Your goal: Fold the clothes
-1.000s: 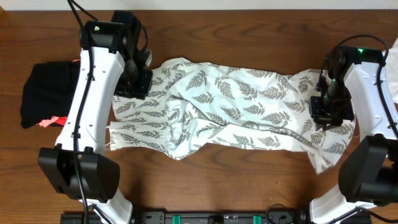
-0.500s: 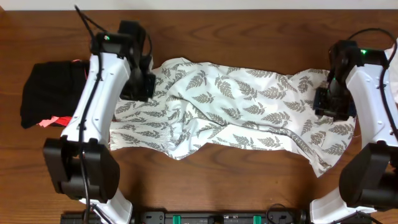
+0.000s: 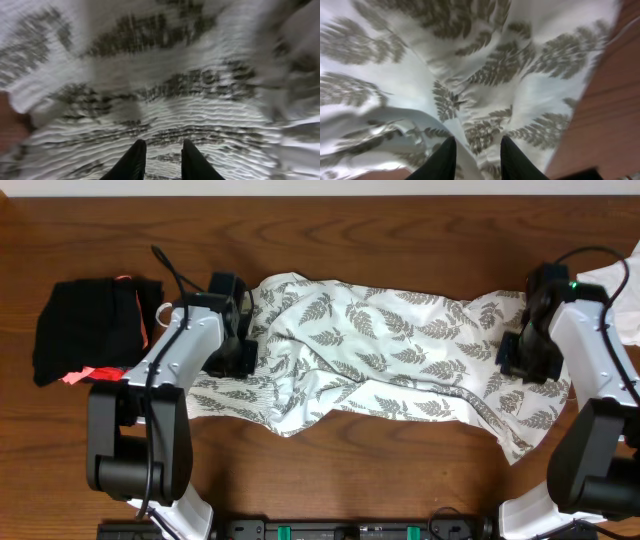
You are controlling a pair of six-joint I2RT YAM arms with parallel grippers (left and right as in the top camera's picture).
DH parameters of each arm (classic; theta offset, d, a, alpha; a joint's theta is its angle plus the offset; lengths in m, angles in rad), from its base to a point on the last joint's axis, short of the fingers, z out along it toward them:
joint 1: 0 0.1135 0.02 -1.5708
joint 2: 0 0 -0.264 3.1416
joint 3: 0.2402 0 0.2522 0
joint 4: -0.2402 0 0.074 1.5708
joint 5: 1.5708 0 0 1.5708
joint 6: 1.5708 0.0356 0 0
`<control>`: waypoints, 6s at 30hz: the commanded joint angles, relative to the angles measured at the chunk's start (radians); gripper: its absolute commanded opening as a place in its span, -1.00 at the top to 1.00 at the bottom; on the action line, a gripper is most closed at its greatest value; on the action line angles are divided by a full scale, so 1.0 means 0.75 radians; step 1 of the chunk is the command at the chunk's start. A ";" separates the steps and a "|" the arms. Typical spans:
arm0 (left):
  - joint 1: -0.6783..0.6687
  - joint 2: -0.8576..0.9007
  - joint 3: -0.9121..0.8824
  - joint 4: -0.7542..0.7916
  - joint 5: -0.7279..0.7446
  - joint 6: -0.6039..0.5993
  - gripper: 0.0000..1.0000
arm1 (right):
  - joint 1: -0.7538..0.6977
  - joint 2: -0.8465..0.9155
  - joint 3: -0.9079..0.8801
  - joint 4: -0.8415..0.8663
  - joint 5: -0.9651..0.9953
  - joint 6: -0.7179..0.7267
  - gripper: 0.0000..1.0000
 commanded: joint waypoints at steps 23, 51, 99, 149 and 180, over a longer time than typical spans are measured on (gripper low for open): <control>0.144 -0.006 -0.253 0.181 -0.258 -0.221 0.28 | -0.105 -0.022 -0.500 0.298 0.122 0.125 0.38; 0.095 -0.342 -0.159 0.199 -0.123 -0.207 0.43 | -0.193 -0.315 -0.158 0.269 -0.240 -0.117 0.53; -0.358 -0.282 -0.157 0.450 -0.114 -0.197 0.41 | -0.488 0.540 -0.083 0.792 -1.039 -0.166 0.06; -0.358 -0.282 -0.157 0.419 -0.114 -0.180 0.40 | 0.024 -0.252 -0.132 0.102 -0.292 0.249 -0.27; -0.358 -0.282 -0.157 0.395 -0.114 -0.145 0.41 | -0.437 -0.251 -0.567 0.621 -0.506 0.203 -0.32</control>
